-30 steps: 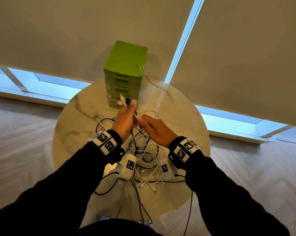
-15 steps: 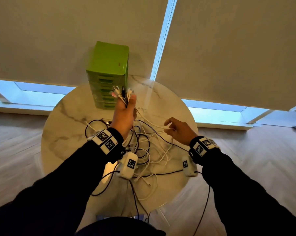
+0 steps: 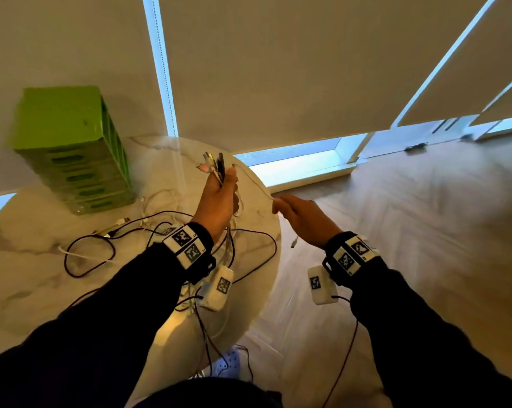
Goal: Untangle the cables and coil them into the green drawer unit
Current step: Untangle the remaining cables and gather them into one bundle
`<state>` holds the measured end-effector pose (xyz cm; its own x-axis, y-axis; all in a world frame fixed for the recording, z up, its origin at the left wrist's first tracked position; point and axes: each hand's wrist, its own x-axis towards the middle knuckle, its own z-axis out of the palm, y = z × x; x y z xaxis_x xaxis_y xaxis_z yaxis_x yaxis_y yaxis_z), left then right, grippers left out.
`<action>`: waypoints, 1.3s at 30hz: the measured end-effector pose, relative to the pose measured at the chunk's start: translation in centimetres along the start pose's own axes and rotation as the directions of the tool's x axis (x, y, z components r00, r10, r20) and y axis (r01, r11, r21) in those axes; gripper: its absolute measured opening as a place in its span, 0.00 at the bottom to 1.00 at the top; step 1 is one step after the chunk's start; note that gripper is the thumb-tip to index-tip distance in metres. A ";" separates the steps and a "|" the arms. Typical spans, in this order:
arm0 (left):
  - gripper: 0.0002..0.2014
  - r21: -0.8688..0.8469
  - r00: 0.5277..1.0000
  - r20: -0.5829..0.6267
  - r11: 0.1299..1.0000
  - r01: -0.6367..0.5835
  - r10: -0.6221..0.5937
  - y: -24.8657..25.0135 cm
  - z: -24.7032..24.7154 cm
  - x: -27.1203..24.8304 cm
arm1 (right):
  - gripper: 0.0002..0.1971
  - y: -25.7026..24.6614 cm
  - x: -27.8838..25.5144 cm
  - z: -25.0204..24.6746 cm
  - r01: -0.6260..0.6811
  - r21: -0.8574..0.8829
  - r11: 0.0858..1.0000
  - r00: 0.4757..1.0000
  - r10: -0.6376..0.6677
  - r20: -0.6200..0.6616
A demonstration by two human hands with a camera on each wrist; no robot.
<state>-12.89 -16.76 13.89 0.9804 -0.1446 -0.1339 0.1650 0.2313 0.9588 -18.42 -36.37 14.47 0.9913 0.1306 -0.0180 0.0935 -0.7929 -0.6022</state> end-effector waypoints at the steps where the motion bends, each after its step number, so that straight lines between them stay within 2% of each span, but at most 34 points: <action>1: 0.12 -0.042 0.999 0.013 0.998 0.045 -0.044 -0.1 0.5 -0.1 | 0.14 1.6 -0.9 -0.4 -0.074 -0.054 0.996 0.997 0.073 -0.022; 3: 0.12 -0.127 0.991 0.066 0.984 0.127 -0.119 -0.3 1.0 -0.5 | 0.13 4.9 -2.8 -0.5 -0.239 -0.116 0.964 0.970 0.241 0.008; 5: 0.13 -0.184 0.976 0.138 0.964 0.194 -0.170 -0.4 1.4 -0.9 | 0.09 7.9 -5.1 -0.1 -0.389 -0.101 0.916 0.909 0.400 0.121; 6: 0.13 -0.210 0.967 0.170 0.952 0.222 -0.188 -0.4 1.5 -1.2 | 0.06 9.1 -6.3 0.5 -0.437 -0.115 0.892 0.871 0.451 0.195; 7: 0.13 -0.234 0.959 0.198 0.941 0.245 -0.201 -0.3 1.6 -1.4 | 0.07 9.9 -7.3 1.1 -0.463 -0.152 0.873 0.832 0.488 0.265; 9: 0.13 -0.274 0.943 0.248 0.918 0.287 -0.221 -0.4 1.9 -1.9 | 0.21 10.5 -8.6 2.8 -0.471 -0.233 0.851 0.767 0.526 0.368; 10: 0.13 -0.290 0.934 0.274 0.907 0.306 -0.228 -0.4 2.1 -2.1 | 0.29 10.2 -8.9 3.6 -0.458 -0.236 0.857 0.765 0.515 0.386; 12: 0.13 -0.306 0.918 0.316 0.891 0.336 -0.238 -0.6 2.4 -2.4 | 0.43 8.7 -8.6 5.1 -0.379 -0.168 0.910 0.824 0.414 0.387; 14: 0.13 -0.290 0.910 0.336 0.892 0.345 -0.243 -1.0 2.6 -2.5 | 0.47 5.8 -7.5 6.0 -0.265 -0.004 0.964 0.898 0.249 0.363; 16: 0.13 -0.257 0.910 0.337 0.906 0.336 -0.242 -1.3 2.5 -2.4 | 0.42 2.5 -6.3 6.0 -0.187 0.183 0.965 0.934 0.116 0.339; 19: 0.12 -0.201 0.928 0.298 0.935 0.291 -0.224 -1.7 1.7 -2.0 | 0.21 -1.3 -4.9 5.2 -0.113 0.318 0.941 0.953 0.012 0.304; 21: 0.13 -0.153 0.948 0.247 0.958 0.242 -0.200 -1.6 1.1 -1.7 | 0.13 -2.8 -4.4 4.4 -0.091 0.342 0.935 0.970 0.005 0.244; 24: 0.16 -0.041 0.967 0.195 0.983 0.177 -0.166 -1.3 0.4 -1.5 | 0.16 -2.8 -3.9 3.7 -0.071 0.360 0.930 0.996 0.049 0.068; 26: 0.17 0.017 0.976 0.160 0.989 0.146 -0.146 -1.3 0.1 -1.3 | 0.18 -1.5 -3.5 3.6 -0.084 0.401 0.912 0.989 0.126 -0.080; 28: 0.16 0.016 0.983 0.130 0.992 0.126 -0.127 -1.4 -0.3 -1.1 | 0.18 0.8 -3.3 3.5 -0.179 0.421 0.889 0.960 0.252 -0.125; 29: 0.16 -0.009 0.984 0.121 0.992 0.130 -0.128 -1.4 -0.6 -1.0 | 0.17 2.1 -3.2 3.5 -0.268 0.382 0.884 0.943 0.322 -0.084; 31: 0.15 -0.082 0.980 0.128 0.984 0.160 -0.149 -1.1 -1.2 -0.8 | 0.14 4.5 -3.3 3.5 -0.472 0.158 0.867 0.880 0.454 0.139; 32: 0.15 -0.119 0.977 0.143 0.977 0.177 -0.160 -0.8 -1.4 -0.8 | 0.15 5.3 -3.6 3.6 -0.529 -0.025 0.848 0.812 0.515 0.275; 34: 0.14 -0.173 0.969 0.178 0.964 0.203 -0.172 -0.2 -1.6 -1.0 | 0.30 5.7 -4.1 4.1 -0.482 -0.366 0.796 0.649 0.605 0.461; 35: 0.13 -0.192 0.964 0.198 0.958 0.215 -0.177 0.0 -1.6 -1.2 | 0.39 5.4 -4.2 4.4 -0.424 -0.415 0.805 0.620 0.592 0.514; 36: 0.13 -0.203 0.957 0.223 0.952 0.230 -0.184 0.1 -1.5 -1.4 | 0.48 4.4 -4.1 4.6 -0.379 -0.371 0.848 0.641 0.530 0.555; 38: 0.12 -0.207 0.936 0.293 0.943 0.259 -0.193 0.4 -1.2 -1.8 | 0.59 1.8 -3.5 4.7 -0.291 -0.124 0.949 0.762 0.308 0.570; 39: 0.12 -0.196 0.922 0.335 0.943 0.268 -0.192 0.6 -1.0 -2.1 | 0.60 0.3 -3.2 4.7 -0.266 0.020 0.964 0.812 0.213 0.543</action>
<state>-14.73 -15.35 14.46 0.8364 -0.5005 -0.2234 0.4391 0.3679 0.8197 -21.97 -34.18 10.58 0.7745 0.2603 -0.5766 -0.1758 -0.7869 -0.5914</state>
